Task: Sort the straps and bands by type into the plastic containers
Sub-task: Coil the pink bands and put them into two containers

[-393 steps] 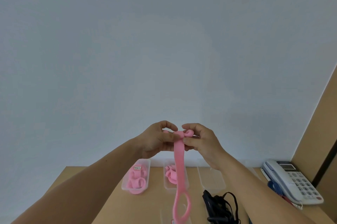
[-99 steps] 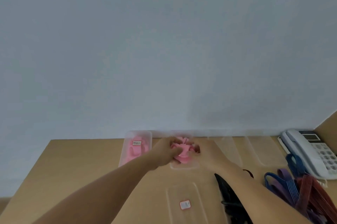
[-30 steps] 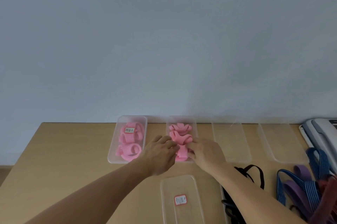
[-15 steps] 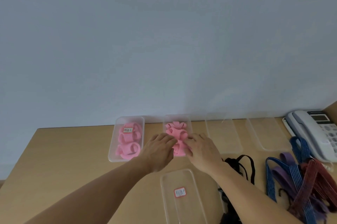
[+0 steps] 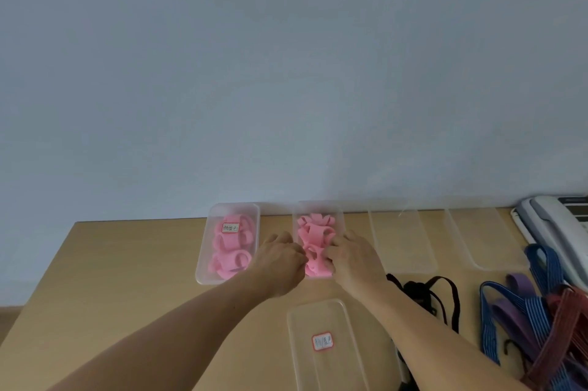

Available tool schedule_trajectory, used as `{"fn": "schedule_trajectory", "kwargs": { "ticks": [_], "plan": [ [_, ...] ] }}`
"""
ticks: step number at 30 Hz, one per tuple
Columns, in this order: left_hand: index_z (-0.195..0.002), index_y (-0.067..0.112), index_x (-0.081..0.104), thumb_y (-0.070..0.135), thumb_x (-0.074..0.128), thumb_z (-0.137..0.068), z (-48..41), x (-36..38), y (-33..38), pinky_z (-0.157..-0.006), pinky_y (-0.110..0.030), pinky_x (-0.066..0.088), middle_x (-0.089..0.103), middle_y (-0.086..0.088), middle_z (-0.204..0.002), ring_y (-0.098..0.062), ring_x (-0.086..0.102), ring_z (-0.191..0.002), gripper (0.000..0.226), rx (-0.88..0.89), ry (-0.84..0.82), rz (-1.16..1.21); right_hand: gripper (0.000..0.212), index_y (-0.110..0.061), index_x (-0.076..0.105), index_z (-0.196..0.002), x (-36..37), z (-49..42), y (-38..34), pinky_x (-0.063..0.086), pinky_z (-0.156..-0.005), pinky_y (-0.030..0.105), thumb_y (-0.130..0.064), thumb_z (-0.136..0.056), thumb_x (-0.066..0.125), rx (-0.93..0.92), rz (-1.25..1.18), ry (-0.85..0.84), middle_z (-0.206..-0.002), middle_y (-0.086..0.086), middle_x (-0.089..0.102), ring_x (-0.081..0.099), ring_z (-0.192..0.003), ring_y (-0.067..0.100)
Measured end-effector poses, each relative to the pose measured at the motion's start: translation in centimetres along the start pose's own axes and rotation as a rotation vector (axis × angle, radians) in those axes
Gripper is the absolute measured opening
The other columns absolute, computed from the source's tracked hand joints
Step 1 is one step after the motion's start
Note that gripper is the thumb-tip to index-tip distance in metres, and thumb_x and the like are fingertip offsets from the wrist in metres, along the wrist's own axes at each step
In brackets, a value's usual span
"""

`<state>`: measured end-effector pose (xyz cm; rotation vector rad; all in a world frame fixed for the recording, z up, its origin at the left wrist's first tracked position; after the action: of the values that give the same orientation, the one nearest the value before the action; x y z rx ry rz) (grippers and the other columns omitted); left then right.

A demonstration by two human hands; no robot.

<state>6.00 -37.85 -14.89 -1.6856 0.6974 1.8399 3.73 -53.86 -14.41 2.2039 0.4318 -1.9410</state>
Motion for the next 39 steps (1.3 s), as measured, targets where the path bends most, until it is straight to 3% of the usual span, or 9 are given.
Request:
{"fn": "schedule_trajectory", "kwargs": {
  "ticks": [2,5,9,16,20,23,28,31,39],
  "plan": [
    [-0.113,0.027,0.071,0.037,0.016,-0.091,-0.1,0.1,-0.2,-0.085,-0.037,0.038,0.068,0.008,-0.112,-0.024,0.05,-0.102,0.059,-0.004,-0.077,0.001,0.036,-0.022,0.072,-0.065,-0.3,-0.3,-0.2,0.05,-0.049,0.032,-0.053,-0.075,0.059,0.024,-0.067,-0.001,-0.072,-0.005,0.065,0.058,-0.068,0.02],
    [-0.108,0.026,0.072,0.038,0.021,-0.089,-0.3,-0.7,-0.1,-0.084,-0.038,0.041,0.068,0.003,-0.105,-0.025,0.053,-0.098,0.056,0.005,-0.034,0.007,0.06,-0.019,0.075,-0.08,-0.8,-0.7,-0.1,0.049,-0.058,0.033,-0.058,-0.08,0.03,0.047,-0.128,-0.008,-0.079,-0.001,0.07,0.059,-0.075,0.022],
    [-0.11,0.024,0.07,0.033,0.046,-0.079,-0.3,-1.4,-0.1,-0.08,-0.035,0.054,0.069,0.003,-0.11,-0.023,0.063,-0.099,0.04,-0.051,0.132,0.072,0.037,-0.022,0.071,-0.082,-0.8,-0.4,0.7,0.051,-0.062,0.035,-0.037,-0.085,0.037,0.057,-0.135,0.025,-0.085,-0.006,0.069,0.058,-0.076,0.023],
    [-0.116,0.026,0.07,0.034,0.039,-0.082,-0.4,-1.4,1.0,-0.091,-0.041,0.055,0.067,0.0,-0.126,-0.027,0.063,-0.117,0.047,0.017,-0.022,0.082,0.02,-0.023,0.069,-0.106,-1.9,1.0,1.0,0.047,-0.076,0.033,-0.024,-0.09,0.057,0.166,-0.213,0.023,-0.099,-0.003,0.065,0.056,-0.092,0.024],
    [-0.146,0.024,0.042,0.025,0.038,-0.095,0.3,-2.5,1.7,-0.115,-0.042,0.032,0.039,0.0,-0.155,-0.023,0.033,-0.144,0.052,-0.022,0.035,0.137,0.007,-0.018,0.067,-0.091,-2.9,2.9,0.6,0.049,-0.064,0.035,-0.022,-0.089,0.062,0.352,-0.353,0.092,-0.085,0.0,0.062,0.062,-0.079,0.024],
    [-0.152,0.021,0.031,0.026,0.037,-0.101,1.3,-2.4,1.8,-0.12,-0.04,0.015,0.021,-0.001,-0.162,-0.022,0.013,-0.151,0.052,-0.076,0.045,0.174,0.018,-0.015,0.06,-0.091,-2.7,4.6,-0.2,0.046,-0.067,0.033,-0.033,-0.092,0.058,0.46,-0.372,-0.012,-0.087,-0.001,0.064,0.062,-0.08,0.022],
    [-0.126,0.015,0.062,0.026,0.036,-0.086,4.8,-1.6,2.7,-0.097,-0.049,0.05,0.056,-0.006,-0.137,-0.031,0.052,-0.126,0.048,-0.071,0.106,0.33,0.032,-0.018,0.056,-0.106,-1.5,7.9,-2.5,0.049,-0.081,0.033,-0.045,-0.089,0.057,0.597,-0.453,-0.263,-0.101,-0.004,0.059,0.06,-0.094,0.017],
    [-0.115,0.016,0.067,0.027,0.038,-0.081,7.3,-0.7,2.6,-0.086,-0.047,0.056,0.063,-0.005,-0.127,-0.03,0.06,-0.115,0.046,-0.126,0.085,0.363,0.058,-0.014,0.052,-0.111,-0.3,9.8,-4.1,0.048,-0.083,0.034,-0.062,-0.079,0.059,0.687,-0.37,-0.392,-0.109,0.002,0.056,0.057,-0.102,0.022],
    [-0.143,0.02,0.045,0.026,0.046,-0.096,11.1,0.7,2.5,-0.111,-0.036,0.033,0.033,0.002,-0.153,-0.02,0.032,-0.139,0.047,-0.219,-0.086,0.396,0.088,-0.014,0.045,-0.121,0.5,11.8,-7.5,0.044,-0.084,0.032,-0.072,-0.059,0.07,0.866,-0.193,-0.462,-0.121,0.006,0.052,0.056,-0.108,0.023]
  ]
}}
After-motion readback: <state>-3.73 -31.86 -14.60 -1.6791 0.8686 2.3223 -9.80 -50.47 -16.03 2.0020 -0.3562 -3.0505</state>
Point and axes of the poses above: each hand's wrist, its own z-axis away from the middle knuckle, its own x-axis out of the palm, y = z × x, the point moved 3 cm from there along -z, towards the middle knuckle
